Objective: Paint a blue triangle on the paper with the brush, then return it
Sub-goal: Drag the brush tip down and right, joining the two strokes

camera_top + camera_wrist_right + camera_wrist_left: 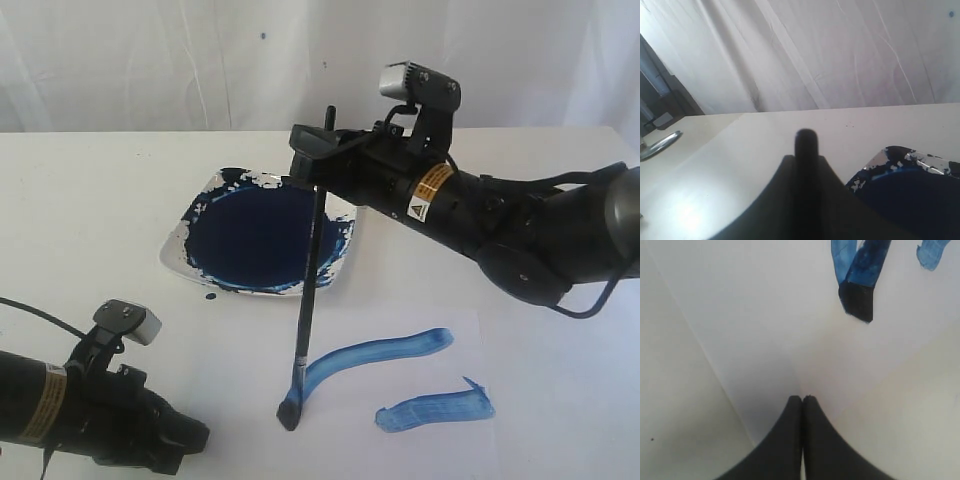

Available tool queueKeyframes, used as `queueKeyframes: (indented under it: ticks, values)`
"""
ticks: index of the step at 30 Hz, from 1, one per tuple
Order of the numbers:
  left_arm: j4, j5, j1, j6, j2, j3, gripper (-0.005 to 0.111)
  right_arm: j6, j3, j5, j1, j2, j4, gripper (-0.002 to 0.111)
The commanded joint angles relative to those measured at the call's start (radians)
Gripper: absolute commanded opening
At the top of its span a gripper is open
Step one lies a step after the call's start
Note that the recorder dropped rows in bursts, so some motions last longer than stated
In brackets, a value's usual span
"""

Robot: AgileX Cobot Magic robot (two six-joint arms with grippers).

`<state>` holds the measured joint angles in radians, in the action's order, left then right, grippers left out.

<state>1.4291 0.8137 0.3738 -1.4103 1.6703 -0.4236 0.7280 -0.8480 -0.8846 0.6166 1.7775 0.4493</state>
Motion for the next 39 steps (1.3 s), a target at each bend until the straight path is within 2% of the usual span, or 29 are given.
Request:
queueKeyframes:
  ticks: [1,8,15,39]
  values:
    - [0.014,-0.029,0.008,0.004,0.0,0.004,0.0,-0.072,0.014,0.101,0.001,-0.032,0.052,0.0]
    - [0.014,-0.029,0.008,0.004,0.0,0.004,0.0,-0.071,0.014,0.164,0.001,-0.092,0.063,0.0]
    - [0.014,-0.029,0.008,0.004,0.0,0.004,0.0,-0.059,0.014,0.322,0.001,-0.124,0.068,0.0]
    - [0.014,-0.029,0.008,0.004,0.0,0.004,0.0,-0.079,0.034,0.509,0.001,-0.232,0.083,0.0]
